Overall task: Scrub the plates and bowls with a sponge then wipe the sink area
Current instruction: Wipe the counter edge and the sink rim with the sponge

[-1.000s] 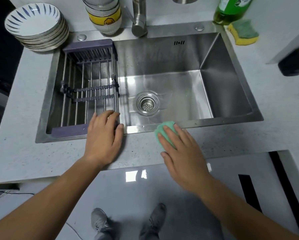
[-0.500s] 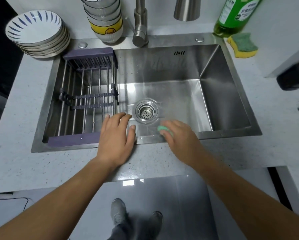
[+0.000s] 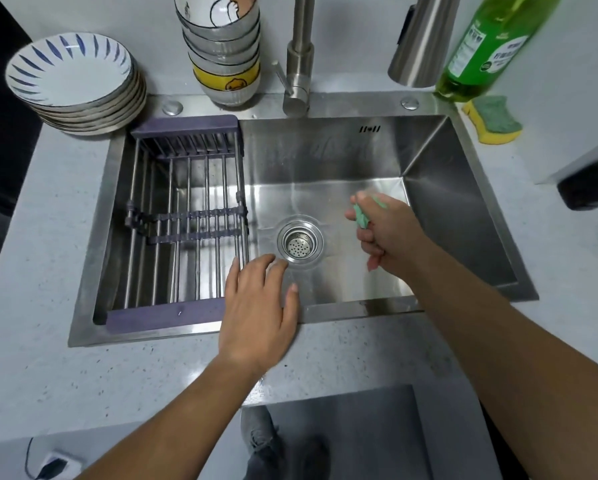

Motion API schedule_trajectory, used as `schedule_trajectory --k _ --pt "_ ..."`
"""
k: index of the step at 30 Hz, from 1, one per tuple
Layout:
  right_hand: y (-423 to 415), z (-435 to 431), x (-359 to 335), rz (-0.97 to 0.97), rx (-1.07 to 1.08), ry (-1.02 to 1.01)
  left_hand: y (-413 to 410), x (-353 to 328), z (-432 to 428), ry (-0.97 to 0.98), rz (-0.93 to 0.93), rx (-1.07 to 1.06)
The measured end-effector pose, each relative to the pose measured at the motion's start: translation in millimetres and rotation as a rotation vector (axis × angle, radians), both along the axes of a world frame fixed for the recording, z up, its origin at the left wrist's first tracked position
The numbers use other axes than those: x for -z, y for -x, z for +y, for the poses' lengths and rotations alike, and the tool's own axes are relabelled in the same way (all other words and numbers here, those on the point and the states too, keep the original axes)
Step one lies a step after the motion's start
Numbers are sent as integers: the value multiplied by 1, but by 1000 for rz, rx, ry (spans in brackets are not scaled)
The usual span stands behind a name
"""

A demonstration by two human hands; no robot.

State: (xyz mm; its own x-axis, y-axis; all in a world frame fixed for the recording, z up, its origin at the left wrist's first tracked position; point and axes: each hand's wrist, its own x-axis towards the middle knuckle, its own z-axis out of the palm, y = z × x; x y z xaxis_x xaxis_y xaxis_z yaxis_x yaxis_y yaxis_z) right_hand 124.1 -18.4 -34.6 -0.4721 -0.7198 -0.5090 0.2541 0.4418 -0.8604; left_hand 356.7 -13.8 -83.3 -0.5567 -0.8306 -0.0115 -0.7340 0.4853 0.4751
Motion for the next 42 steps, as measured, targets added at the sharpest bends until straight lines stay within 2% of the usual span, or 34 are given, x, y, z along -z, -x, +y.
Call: schedule_trajectory --k 12,18,21,23,24,28,31,33,39,42 --pt "7 -7 9 244 -151 -64 2 -2 1 14 -52 -5" --pt "7 -1 9 315 -151 -116 3 -5 3 28 -49 -9" --pt "9 7 3 355 -156 -77 4 -5 3 30 -43 -14" --pt "7 20 -5 366 -255 -43 4 -5 5 33 -40 -17" --pt "2 30 -8 421 -325 -20 5 -5 5 32 -34 -16" --pt "-43 86 -3 934 -517 238 3 -5 4 48 35 -18" --pt "-87 121 15 1272 -780 50 2 -3 5 50 77 -15" --pt "-104 138 28 1397 -883 -71 1 -3 6 49 86 -18" --pt "-96 186 43 1444 -870 -115 2 -4 8 20 31 10" --pt "-61 206 50 1419 -673 -312 -2 -3 8 5 34 15"
